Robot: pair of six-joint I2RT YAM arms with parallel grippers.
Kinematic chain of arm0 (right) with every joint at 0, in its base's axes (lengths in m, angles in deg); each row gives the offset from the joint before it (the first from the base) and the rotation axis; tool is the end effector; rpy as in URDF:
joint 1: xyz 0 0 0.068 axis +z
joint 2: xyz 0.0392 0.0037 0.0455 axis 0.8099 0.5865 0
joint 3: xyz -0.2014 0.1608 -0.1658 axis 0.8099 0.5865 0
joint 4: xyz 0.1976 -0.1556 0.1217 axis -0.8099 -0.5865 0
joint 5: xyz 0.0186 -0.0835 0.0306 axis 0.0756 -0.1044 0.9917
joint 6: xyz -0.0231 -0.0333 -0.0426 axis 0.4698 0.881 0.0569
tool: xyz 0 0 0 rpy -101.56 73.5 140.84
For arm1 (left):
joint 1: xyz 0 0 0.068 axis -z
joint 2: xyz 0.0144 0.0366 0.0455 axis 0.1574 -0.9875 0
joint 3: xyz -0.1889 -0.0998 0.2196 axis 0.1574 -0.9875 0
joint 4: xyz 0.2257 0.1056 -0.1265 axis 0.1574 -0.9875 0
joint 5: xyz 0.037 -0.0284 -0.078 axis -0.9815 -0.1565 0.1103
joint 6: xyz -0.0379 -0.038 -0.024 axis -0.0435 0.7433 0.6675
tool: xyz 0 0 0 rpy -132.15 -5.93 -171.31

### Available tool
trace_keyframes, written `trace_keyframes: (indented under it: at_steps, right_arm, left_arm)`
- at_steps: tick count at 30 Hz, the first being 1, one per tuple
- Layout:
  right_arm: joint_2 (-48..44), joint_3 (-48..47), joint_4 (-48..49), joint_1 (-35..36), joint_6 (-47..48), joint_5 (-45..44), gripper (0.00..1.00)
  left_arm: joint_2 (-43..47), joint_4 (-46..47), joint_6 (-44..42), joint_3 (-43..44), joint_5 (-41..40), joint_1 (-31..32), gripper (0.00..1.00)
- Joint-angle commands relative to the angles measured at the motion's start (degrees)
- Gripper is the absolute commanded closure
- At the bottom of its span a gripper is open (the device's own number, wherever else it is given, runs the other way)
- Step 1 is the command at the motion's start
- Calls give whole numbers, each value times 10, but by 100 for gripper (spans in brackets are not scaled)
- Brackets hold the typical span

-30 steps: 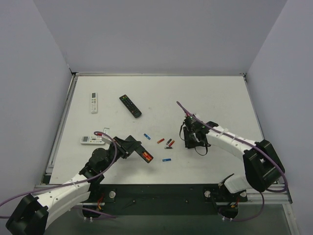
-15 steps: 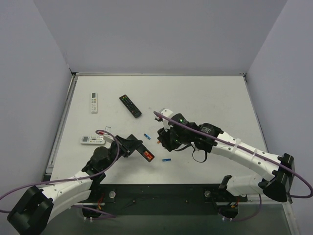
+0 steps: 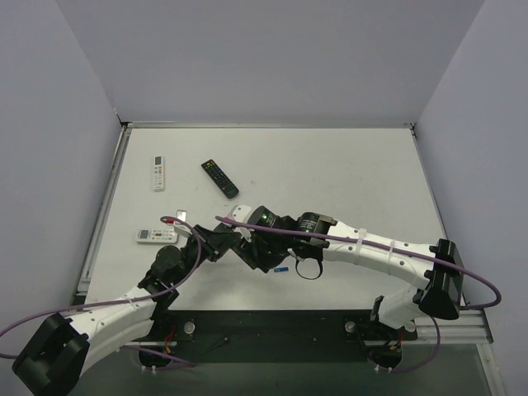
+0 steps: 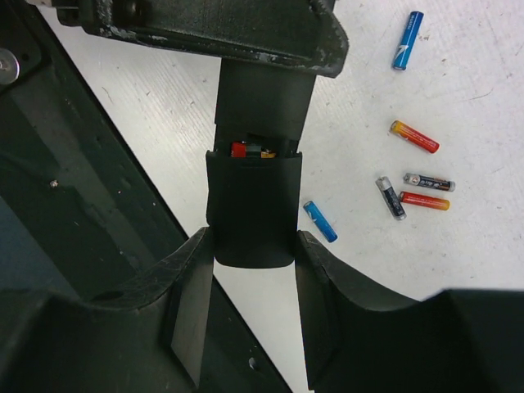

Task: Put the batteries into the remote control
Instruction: Load the battery cover into the remote control.

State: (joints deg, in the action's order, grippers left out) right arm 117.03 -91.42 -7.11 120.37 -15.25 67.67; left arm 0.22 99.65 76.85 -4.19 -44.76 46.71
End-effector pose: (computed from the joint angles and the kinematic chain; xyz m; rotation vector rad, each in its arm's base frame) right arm 0.1362 0.3170 0.3402 -1.2318 2.0351 0.7154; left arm 0.1281 -0.1018 0.1882 -0.5591 1.7393 -1.5406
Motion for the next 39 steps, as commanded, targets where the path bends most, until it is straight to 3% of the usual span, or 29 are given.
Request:
trace_keyframes:
  at_steps: [1,39]
  right_arm:
    - [14,-29,-19,12,4,-10,92]
    - [84,-105,-95,21,-31,-50,91]
  left_arm:
    - [25,27,7,27,-8,-3,100]
    - [79,30,54,-1,-46,-2,100]
